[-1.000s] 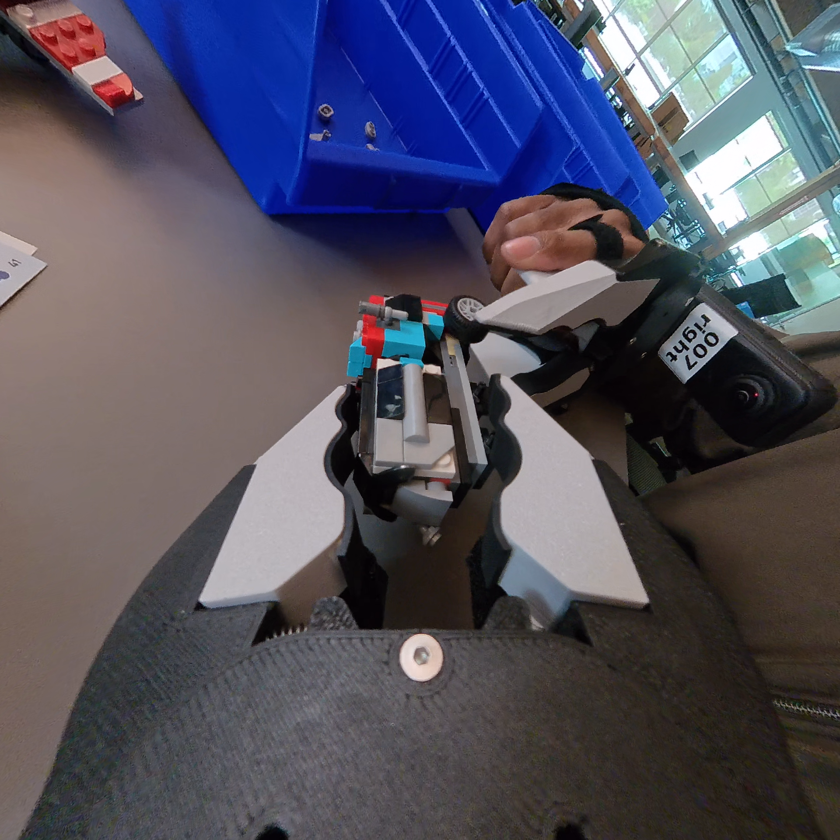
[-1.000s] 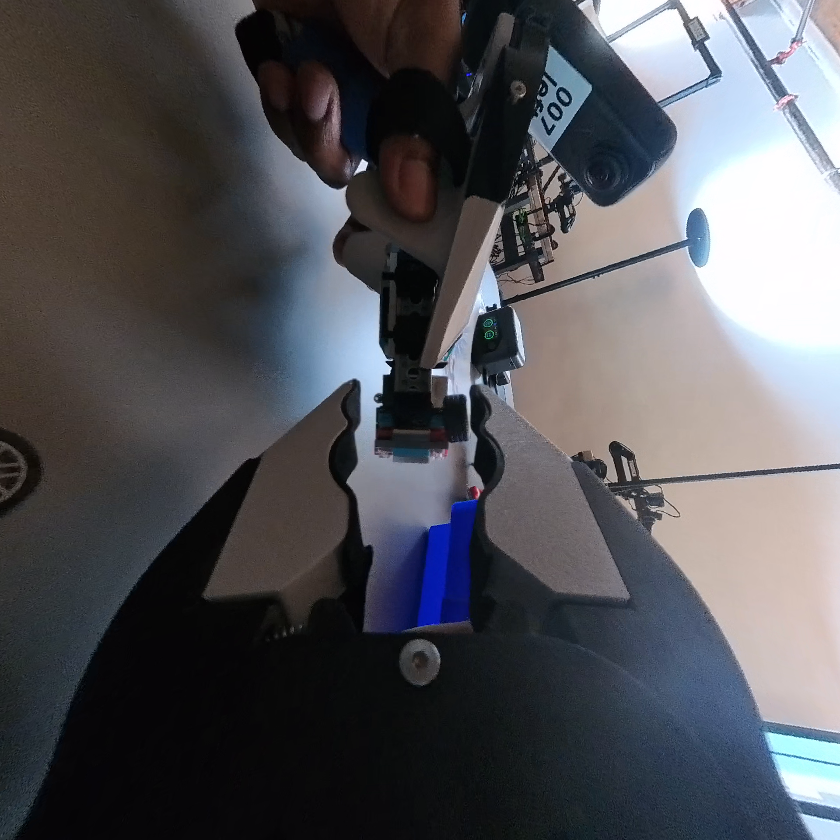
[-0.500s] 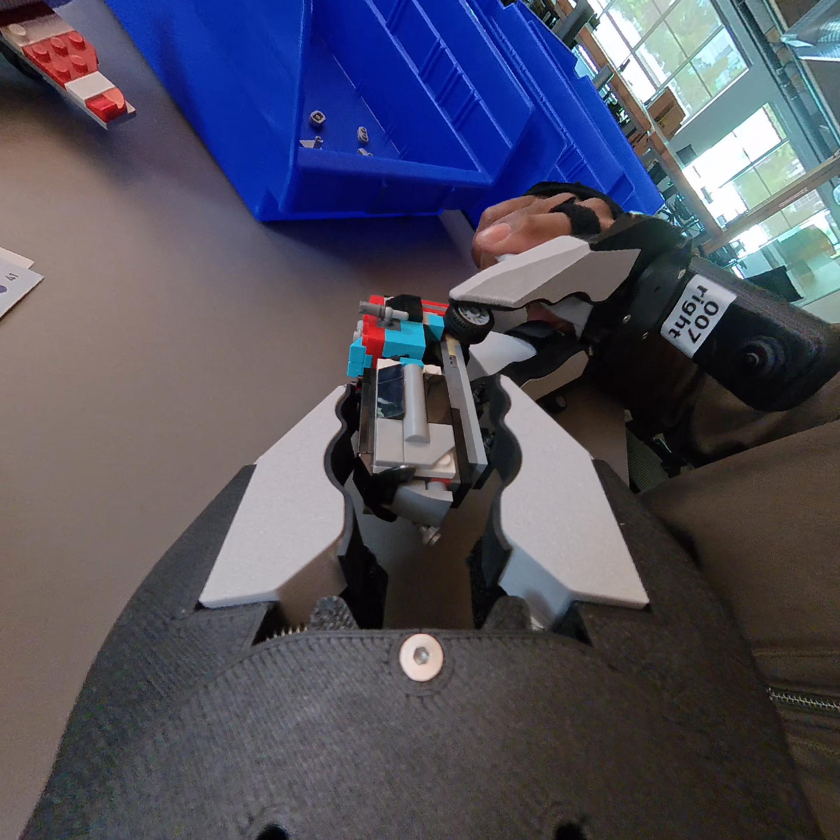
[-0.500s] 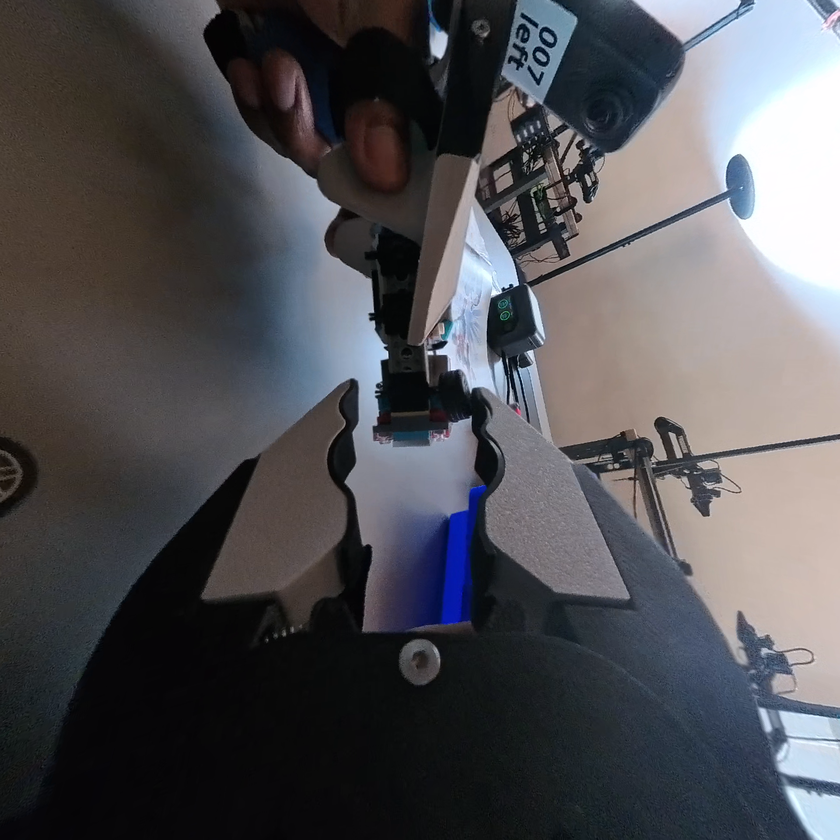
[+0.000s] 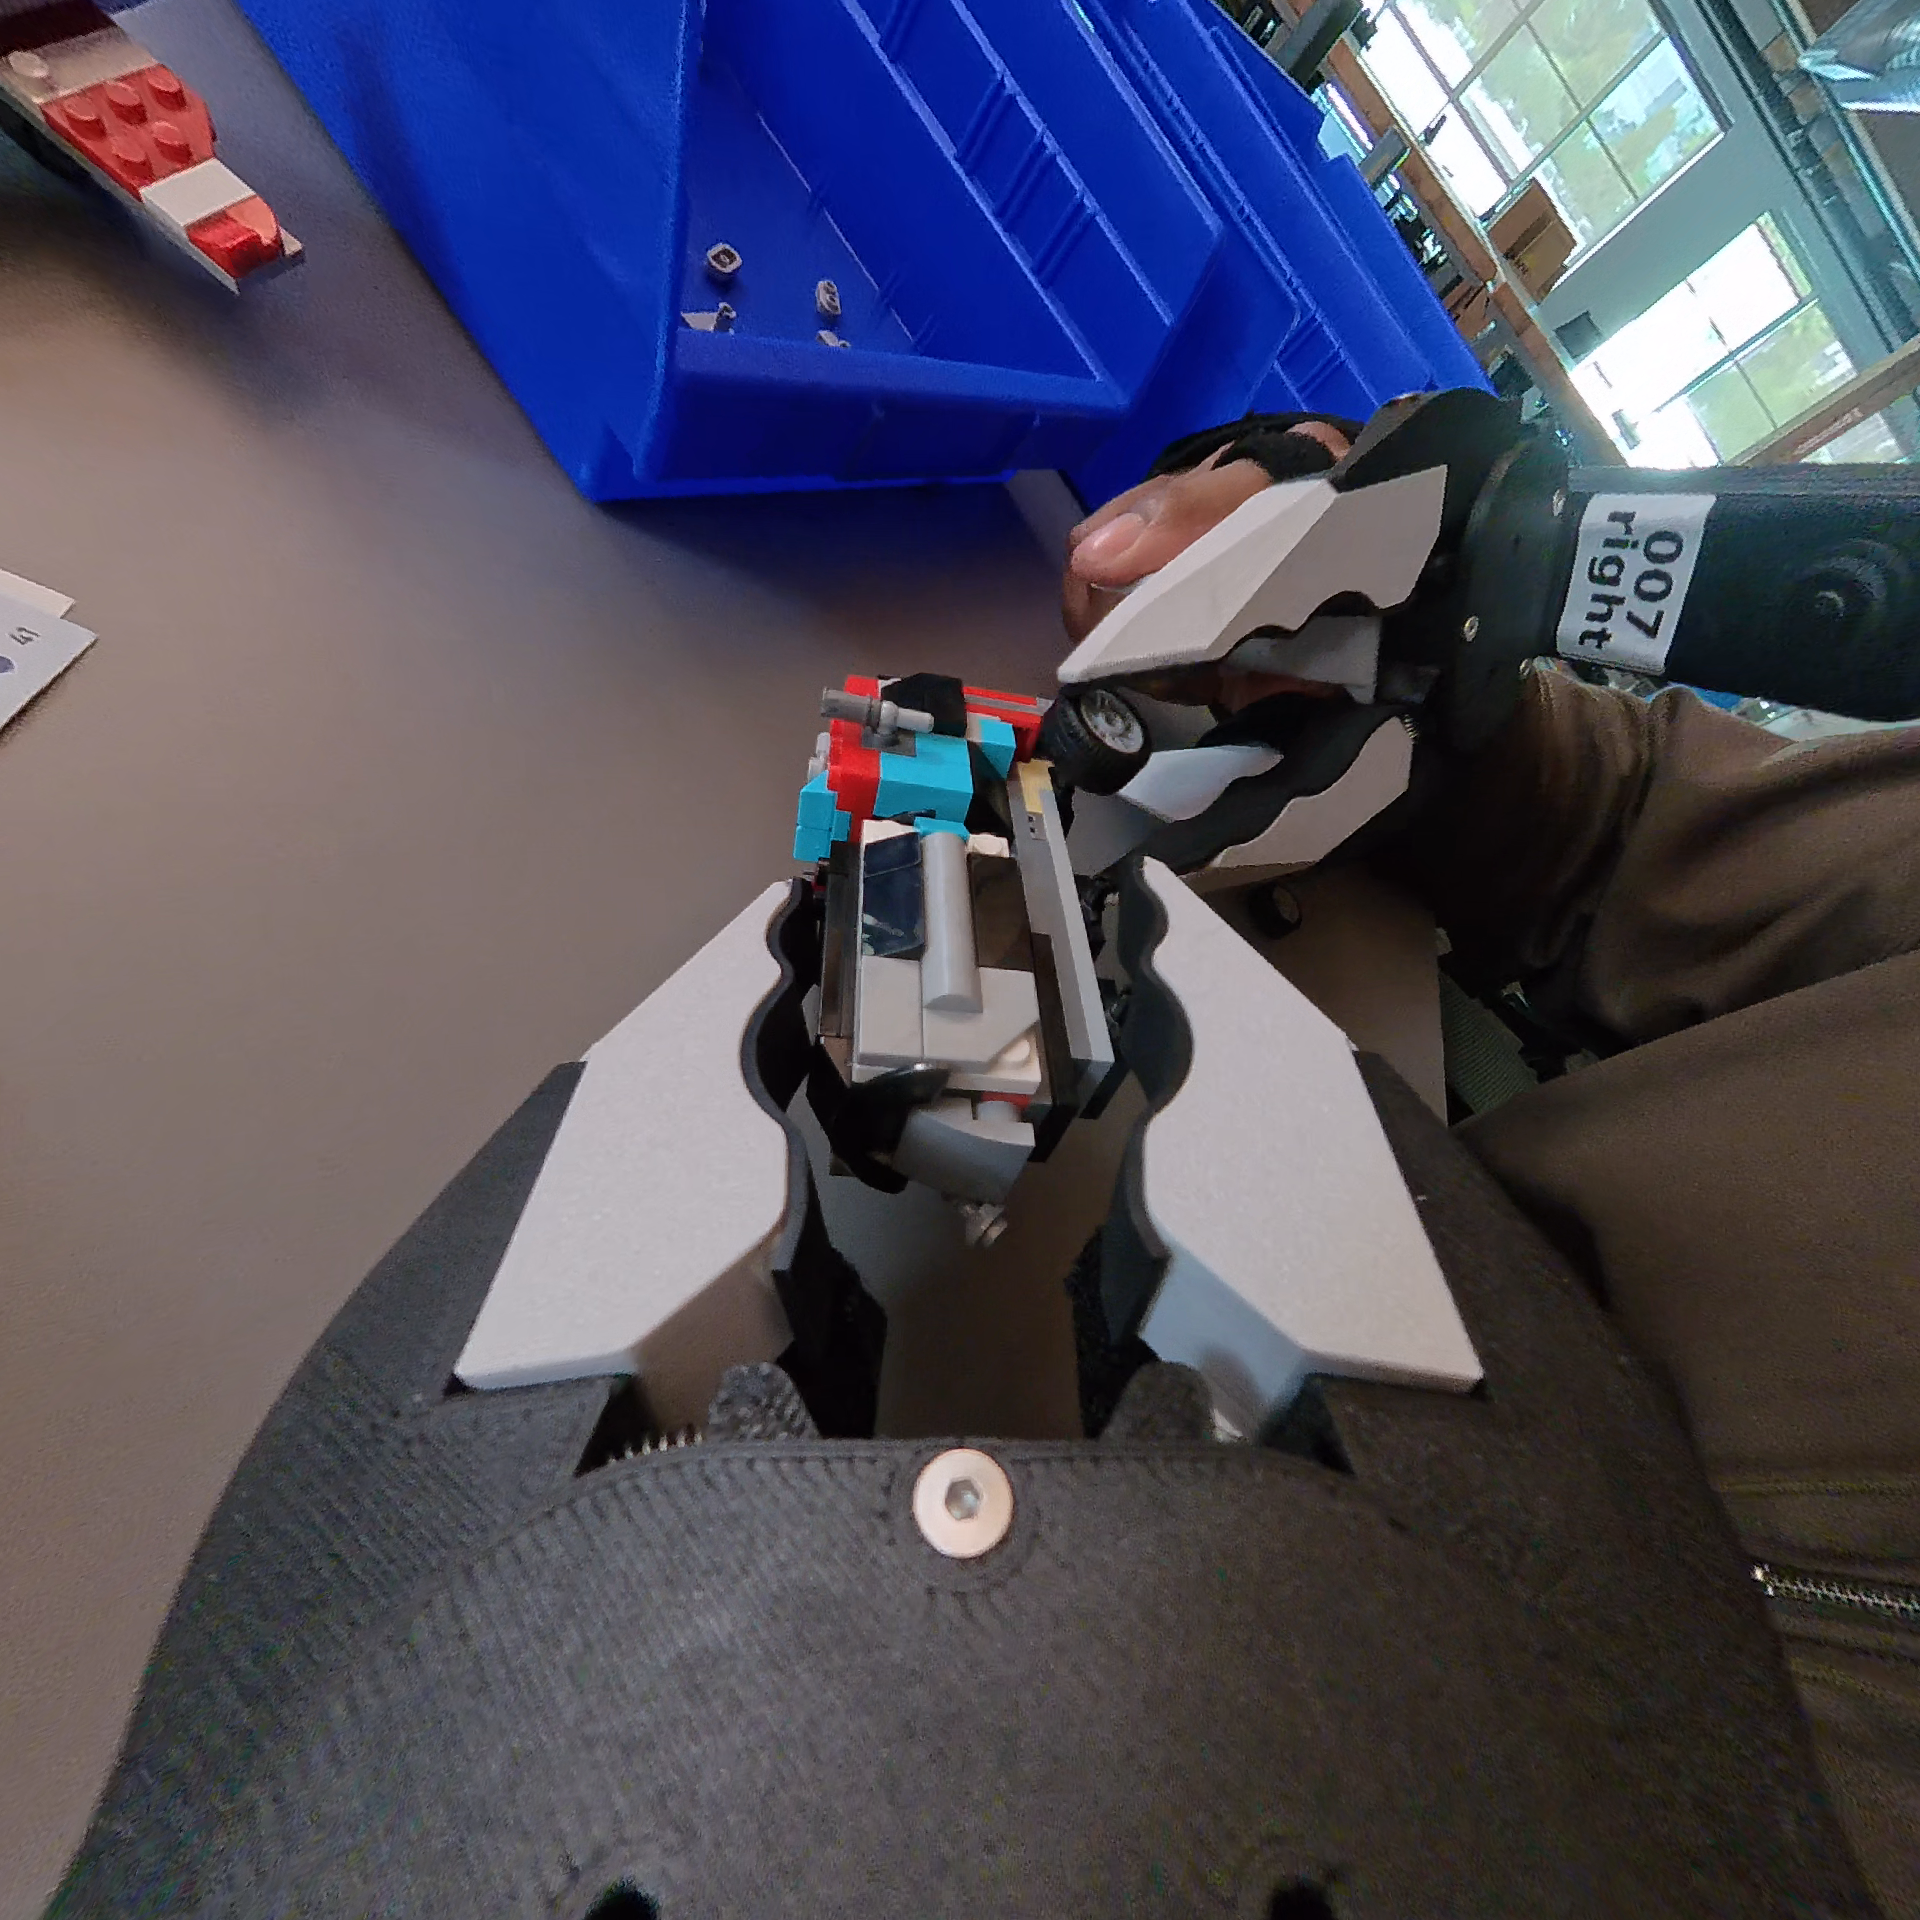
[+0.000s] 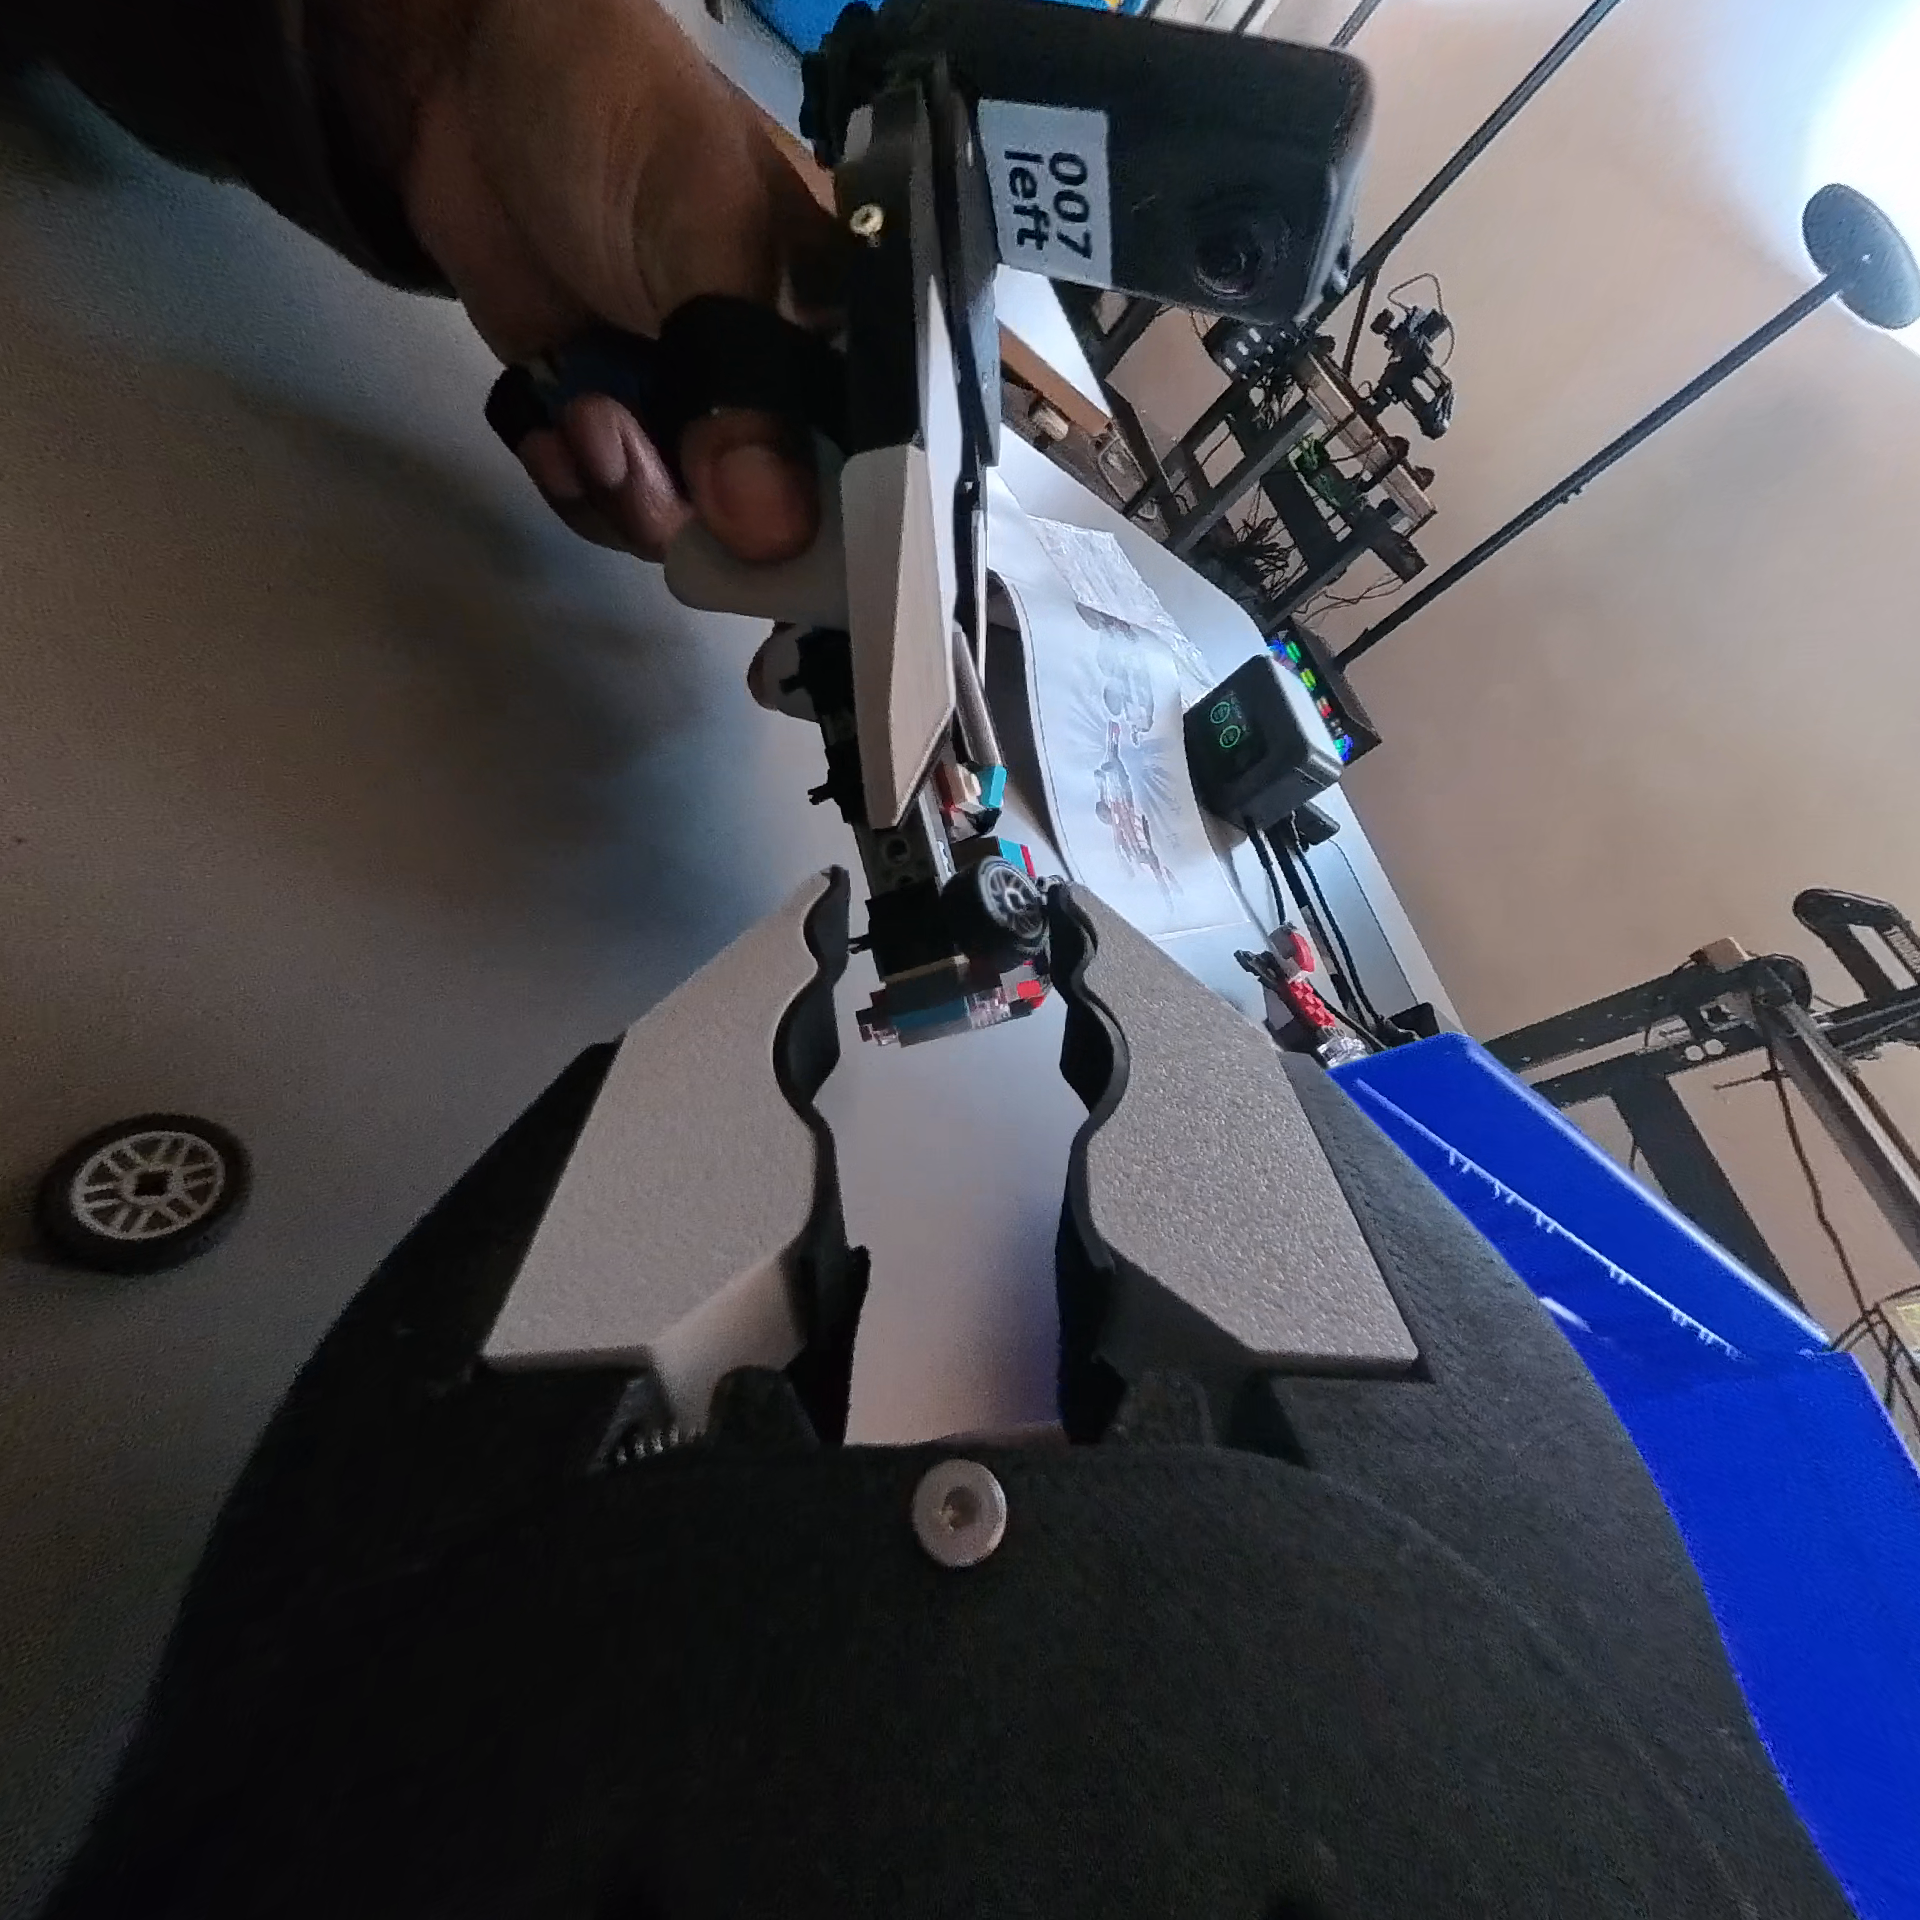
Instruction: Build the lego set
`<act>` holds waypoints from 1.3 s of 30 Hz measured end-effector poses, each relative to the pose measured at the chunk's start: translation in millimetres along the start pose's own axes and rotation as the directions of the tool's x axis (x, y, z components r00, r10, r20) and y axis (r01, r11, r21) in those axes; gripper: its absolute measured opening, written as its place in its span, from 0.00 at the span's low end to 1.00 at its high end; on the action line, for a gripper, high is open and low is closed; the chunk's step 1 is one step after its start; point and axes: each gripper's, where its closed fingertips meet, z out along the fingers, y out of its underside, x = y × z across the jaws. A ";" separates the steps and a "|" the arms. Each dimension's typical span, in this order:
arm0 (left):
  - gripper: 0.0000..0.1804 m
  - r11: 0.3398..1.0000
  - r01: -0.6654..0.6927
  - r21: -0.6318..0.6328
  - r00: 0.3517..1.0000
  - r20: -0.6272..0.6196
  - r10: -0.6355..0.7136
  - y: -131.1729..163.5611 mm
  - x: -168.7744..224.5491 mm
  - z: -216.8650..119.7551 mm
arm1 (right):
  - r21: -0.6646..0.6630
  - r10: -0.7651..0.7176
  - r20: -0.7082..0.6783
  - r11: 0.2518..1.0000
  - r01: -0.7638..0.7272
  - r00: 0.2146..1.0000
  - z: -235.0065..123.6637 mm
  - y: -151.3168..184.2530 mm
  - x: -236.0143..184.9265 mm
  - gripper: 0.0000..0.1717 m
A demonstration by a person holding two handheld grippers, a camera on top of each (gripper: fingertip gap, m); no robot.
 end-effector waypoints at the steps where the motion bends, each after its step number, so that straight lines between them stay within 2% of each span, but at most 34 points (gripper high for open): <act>1: 0.34 1.000 0.001 0.001 1.000 -0.001 -0.001 0.0 0.1 0.0 | 0.003 0.011 0.002 1.000 -0.011 1.000 -0.3 -0.4 0.4 0.23; 13: 0.34 1.000 0.008 0.001 1.000 0.014 -0.008 1.3 -4.5 -0.6 | -0.034 0.052 0.006 0.998 -0.052 0.999 -9.2 10.2 6.0 0.23; 22: 0.34 1.000 0.015 0.009 1.000 0.018 -0.015 0.2 -7.3 -2.8 | -0.138 0.182 -0.085 0.972 -0.192 0.980 -57.1 21.4 14.7 0.23; 27: 0.34 1.000 0.008 0.006 1.000 0.019 -0.009 0.4 -6.7 -3.1 | -0.272 0.393 -0.023 0.882 -0.384 0.919 -86.4 42.8 -16.8 0.23; 32: 0.34 1.000 0.011 0.019 1.000 0.026 -0.011 -2.2 -8.4 -6.8 | -0.324 0.510 -0.045 0.806 -0.496 0.859 -125.2 51.1 -48.9 0.23; 39: 0.34 1.000 0.007 0.024 1.000 0.021 -0.008 -2.9 -7.3 -6.8 | -0.471 0.541 -0.032 0.734 -0.490 0.841 -178.4 63.7 -98.0 0.23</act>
